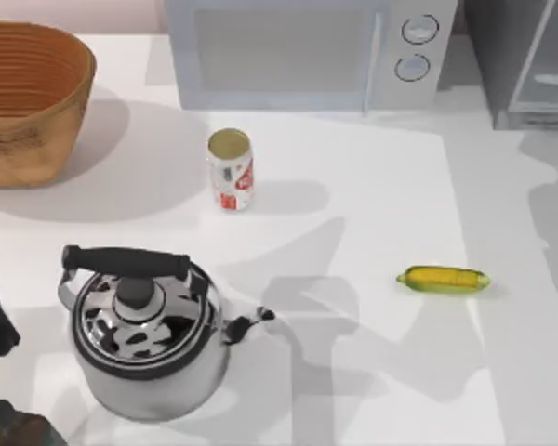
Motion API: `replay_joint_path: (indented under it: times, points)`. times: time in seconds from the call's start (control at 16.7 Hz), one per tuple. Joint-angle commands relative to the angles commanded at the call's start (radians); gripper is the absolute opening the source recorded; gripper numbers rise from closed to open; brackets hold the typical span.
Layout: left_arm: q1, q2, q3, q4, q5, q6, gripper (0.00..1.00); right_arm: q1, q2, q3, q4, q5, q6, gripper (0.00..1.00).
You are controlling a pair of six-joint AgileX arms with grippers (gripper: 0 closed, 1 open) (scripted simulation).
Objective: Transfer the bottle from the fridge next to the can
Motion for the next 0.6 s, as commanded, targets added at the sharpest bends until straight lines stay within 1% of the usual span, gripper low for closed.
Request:
replay_joint_path:
  times: [0.36, 0.6]
  points:
    - [0.000, 0.000, 0.000, 0.000, 0.000, 0.000, 1.00, 0.032, 0.656, 0.373, 0.238, 0.313, -0.003, 1.00]
    - [0.000, 0.000, 0.000, 0.000, 0.000, 0.000, 1.00, 0.045, 0.985, 0.566, 0.365, 0.470, -0.003, 1.00]
